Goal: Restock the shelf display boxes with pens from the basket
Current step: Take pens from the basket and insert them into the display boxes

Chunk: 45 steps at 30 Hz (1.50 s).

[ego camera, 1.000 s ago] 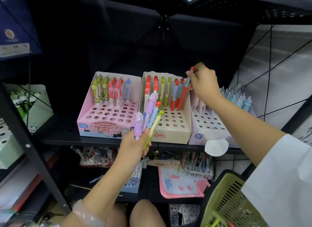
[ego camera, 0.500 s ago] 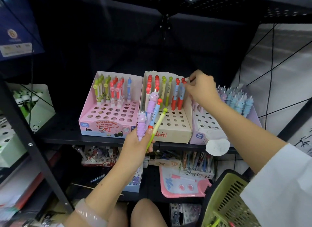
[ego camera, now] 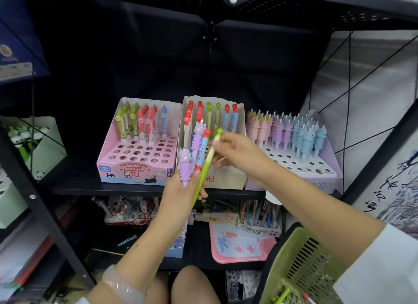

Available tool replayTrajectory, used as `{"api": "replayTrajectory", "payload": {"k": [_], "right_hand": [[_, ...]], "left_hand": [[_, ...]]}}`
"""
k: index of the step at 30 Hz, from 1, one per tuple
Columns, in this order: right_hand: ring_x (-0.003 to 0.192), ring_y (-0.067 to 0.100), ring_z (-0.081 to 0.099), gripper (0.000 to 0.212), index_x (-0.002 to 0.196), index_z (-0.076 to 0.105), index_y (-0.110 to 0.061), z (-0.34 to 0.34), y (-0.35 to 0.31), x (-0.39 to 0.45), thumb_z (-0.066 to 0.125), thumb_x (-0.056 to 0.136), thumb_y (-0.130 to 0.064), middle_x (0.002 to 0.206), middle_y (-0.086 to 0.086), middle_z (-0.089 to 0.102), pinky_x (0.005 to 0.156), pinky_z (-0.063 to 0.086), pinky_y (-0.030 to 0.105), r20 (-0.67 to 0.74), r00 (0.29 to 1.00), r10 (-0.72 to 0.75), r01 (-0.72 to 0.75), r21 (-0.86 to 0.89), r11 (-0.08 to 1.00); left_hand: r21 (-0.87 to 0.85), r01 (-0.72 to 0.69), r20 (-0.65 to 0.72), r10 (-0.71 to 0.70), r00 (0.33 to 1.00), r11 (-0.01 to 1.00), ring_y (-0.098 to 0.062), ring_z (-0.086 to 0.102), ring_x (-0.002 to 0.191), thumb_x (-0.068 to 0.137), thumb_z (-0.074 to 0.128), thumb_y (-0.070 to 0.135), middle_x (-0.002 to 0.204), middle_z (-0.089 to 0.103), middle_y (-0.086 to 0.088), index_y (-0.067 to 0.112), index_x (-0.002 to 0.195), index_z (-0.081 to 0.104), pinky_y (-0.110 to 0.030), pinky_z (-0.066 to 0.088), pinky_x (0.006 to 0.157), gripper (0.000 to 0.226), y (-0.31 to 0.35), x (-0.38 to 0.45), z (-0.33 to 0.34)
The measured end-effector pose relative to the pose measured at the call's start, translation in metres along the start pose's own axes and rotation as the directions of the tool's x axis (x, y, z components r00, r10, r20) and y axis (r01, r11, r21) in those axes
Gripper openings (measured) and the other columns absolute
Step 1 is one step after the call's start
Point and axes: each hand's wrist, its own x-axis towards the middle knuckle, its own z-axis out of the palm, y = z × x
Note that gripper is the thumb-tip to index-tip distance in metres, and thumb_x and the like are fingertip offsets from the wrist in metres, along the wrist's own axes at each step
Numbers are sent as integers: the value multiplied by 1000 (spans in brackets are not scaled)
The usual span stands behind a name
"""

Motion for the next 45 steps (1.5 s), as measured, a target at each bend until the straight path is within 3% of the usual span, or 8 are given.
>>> {"api": "replayTrajectory", "payload": {"k": [6, 9, 15, 25, 29, 32, 38, 45], "right_hand": [[63, 8, 64, 14, 85, 49, -16, -32, -31, 37, 44, 98, -19, 74, 1, 64, 63, 56, 24, -529, 788, -315, 169, -307, 937], [73, 24, 66, 18, 97, 49, -6, -31, -27, 54, 46, 97, -24, 81, 11, 67, 71, 54, 41, -474, 788, -393, 58, -579, 814], [72, 29, 58, 23, 101, 50, -2, -19, -8, 68, 44, 98, -24, 81, 12, 58, 60, 44, 36, -351, 851, -391, -32, -777, 628], [55, 17, 43, 42, 59, 36, -13, -9, -5, 78, 44, 98, -28, 59, 0, 39, 59, 36, 30, -316, 945, -89, -245, -859, 448], [44, 7, 46, 44, 60, 53, -10, -3, -9, 60, 42, 99, -28, 52, -1, 52, 54, 40, 22, -248, 945, -212, 14, -619, 785], [51, 0, 57, 39, 77, 65, -14, 7, -20, 43, 42, 97, -38, 64, -3, 63, 52, 46, 13, -160, 985, -61, 29, -196, 980], [79, 7, 63, 20, 101, 66, -11, 1, -16, 23, 50, 95, -21, 87, 0, 65, 73, 53, 19, 183, 983, 11, -42, 166, 985], [76, 9, 65, 23, 85, 66, -9, -30, -18, 12, 48, 96, -17, 81, -1, 70, 73, 53, 23, -64, 996, -67, 79, 213, 974]], "left_hand": [[-44, 9, -50, -12, 999, 999, -4, 46, 42, 95, 49, 25, 56, 59, 4, 11, 81, 61, -13, 39, 43, 23, 3, 1, -9], [0, 2, -44, -2, 999, 1000, -4, 45, 44, 96, 47, 24, 55, 56, 1, 11, 81, 62, -13, 38, 45, 25, 1, 1, -14], [-1, -7, -32, 7, 999, 1000, -6, 47, 46, 96, 48, 22, 60, 58, -3, 20, 78, 64, -15, 39, 46, 24, 1, 3, -20], [-3, -6, -27, 6, 1000, 1000, -5, 50, 47, 96, 48, 22, 58, 60, 3, 23, 78, 64, -15, 40, 48, 24, 0, 2, -25], [4, 6, -27, -6, 1000, 1000, -7, 50, 50, 96, 48, 20, 58, 61, 2, 23, 77, 64, -23, 42, 55, 25, 1, 3, -26], [20, 0, -20, 1, 1000, 1000, -8, 49, 49, 96, 48, 19, 58, 60, 0, 19, 77, 64, -21, 42, 53, 24, 2, 3, -23], [-14, 5, 36, -5, 999, 1000, -8, 47, 47, 96, 47, 19, 62, 60, -3, 15, 82, 64, -18, 39, 48, 22, 2, 0, -10], [26, -2, 105, -1, 994, 1000, -7, 46, 45, 97, 47, 23, 54, 57, -1, 16, 76, 63, -15, 39, 46, 27, 8, 2, 13]]}}
